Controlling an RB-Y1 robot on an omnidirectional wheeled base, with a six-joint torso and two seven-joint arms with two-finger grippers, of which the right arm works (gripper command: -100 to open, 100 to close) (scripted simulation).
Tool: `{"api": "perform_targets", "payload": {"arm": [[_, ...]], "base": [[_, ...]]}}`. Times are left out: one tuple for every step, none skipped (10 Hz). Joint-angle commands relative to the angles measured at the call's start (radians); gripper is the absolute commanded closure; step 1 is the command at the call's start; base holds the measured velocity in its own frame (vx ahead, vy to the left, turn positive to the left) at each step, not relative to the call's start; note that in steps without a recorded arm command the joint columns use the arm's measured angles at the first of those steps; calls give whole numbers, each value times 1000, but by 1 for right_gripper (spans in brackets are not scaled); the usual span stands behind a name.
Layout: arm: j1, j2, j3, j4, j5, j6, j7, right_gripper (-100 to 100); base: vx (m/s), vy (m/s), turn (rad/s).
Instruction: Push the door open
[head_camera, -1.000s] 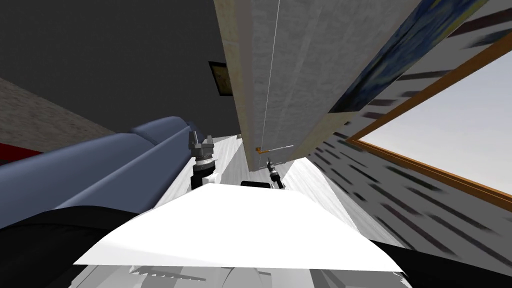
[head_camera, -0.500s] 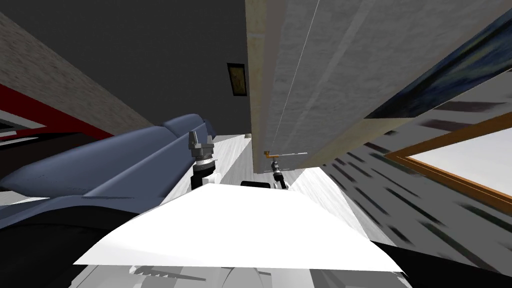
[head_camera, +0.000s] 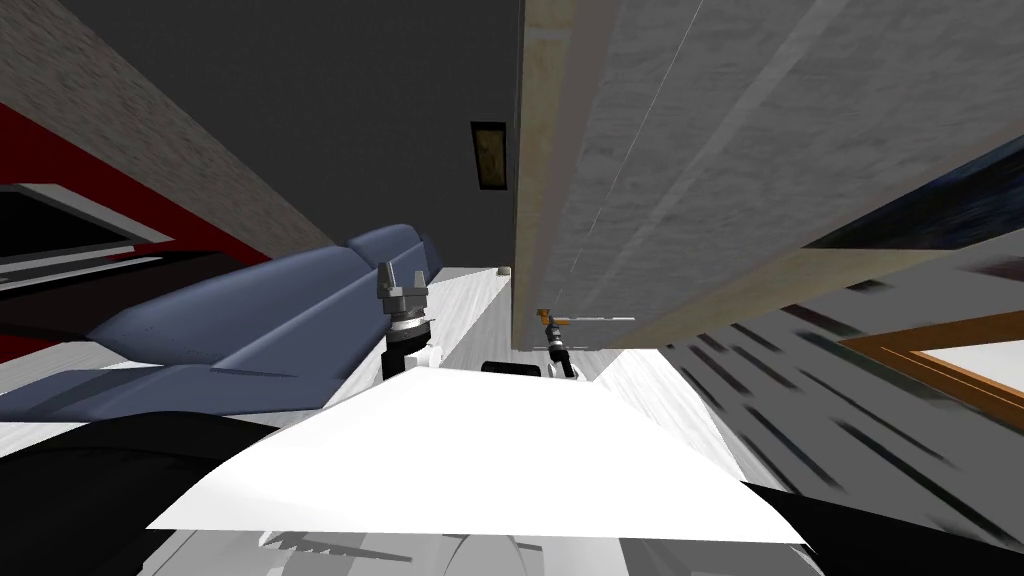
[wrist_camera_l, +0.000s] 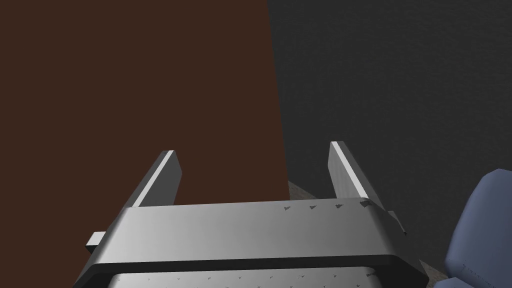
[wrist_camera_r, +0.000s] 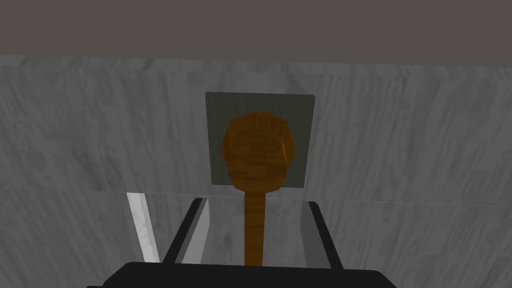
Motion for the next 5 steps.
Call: {"api": "perform_targets", "payload": {"arm": [[0,0,0,0,0,0,-1,100],[0,0,0,0,0,0,-1,100],[0,0,0,0,0,0,-1,100],[0,0,0,0,0,0,-1,100],[0,0,0,0,0,0,-1,100]], "base": [[-19,-4,-10],[-16,-4,10],[-9,-3,4],[0,0,0],[0,0,0]]}}
